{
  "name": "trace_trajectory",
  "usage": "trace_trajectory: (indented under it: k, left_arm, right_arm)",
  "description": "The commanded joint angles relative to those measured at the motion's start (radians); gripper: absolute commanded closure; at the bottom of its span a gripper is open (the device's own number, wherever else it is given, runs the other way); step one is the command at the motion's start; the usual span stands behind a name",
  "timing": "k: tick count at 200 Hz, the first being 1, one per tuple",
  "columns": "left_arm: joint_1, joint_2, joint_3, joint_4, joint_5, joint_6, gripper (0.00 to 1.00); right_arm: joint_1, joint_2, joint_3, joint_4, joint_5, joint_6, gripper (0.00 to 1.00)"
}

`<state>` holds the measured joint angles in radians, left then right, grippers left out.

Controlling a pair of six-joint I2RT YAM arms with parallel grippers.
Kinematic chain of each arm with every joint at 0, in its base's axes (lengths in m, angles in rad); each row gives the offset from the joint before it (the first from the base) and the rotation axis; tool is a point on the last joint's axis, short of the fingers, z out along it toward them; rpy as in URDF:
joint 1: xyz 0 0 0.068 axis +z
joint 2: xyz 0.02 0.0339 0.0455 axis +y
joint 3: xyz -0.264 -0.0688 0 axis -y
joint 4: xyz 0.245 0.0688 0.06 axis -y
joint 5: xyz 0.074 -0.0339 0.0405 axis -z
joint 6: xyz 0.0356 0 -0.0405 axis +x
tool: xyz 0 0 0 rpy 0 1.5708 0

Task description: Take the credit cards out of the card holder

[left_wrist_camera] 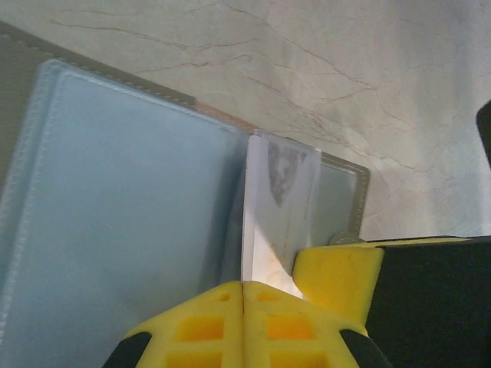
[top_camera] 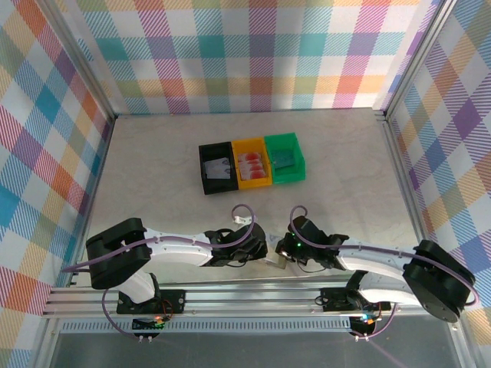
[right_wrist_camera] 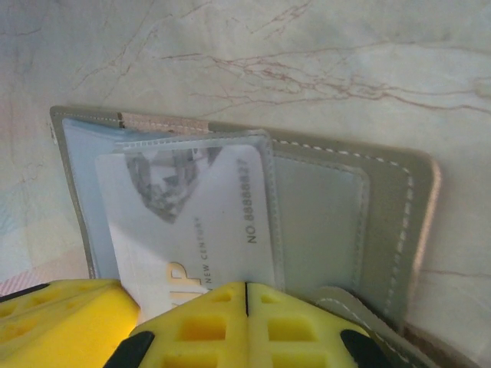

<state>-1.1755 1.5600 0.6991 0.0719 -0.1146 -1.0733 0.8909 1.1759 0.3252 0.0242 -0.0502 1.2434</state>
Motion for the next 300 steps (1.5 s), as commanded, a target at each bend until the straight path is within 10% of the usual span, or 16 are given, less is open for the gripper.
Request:
trace_trajectory:
  k: [1, 198, 300]
  left_arm:
    - [-0.003, -0.014, -0.009, -0.001, -0.020, 0.012, 1.00]
    - [0.038, -0.141, -0.052, -0.088, -0.072, 0.066, 1.00]
    - [0.045, -0.278, -0.093, -0.079, -0.056, 0.084, 1.00]
  right_arm:
    - [0.006, 0.059, -0.027, -0.005, 0.024, 0.019, 1.00]
    - [0.006, -0.092, -0.045, -0.263, 0.145, 0.041, 1.00]
    - [-0.008, -0.249, 0.056, -0.291, 0.076, -0.192, 0.97]
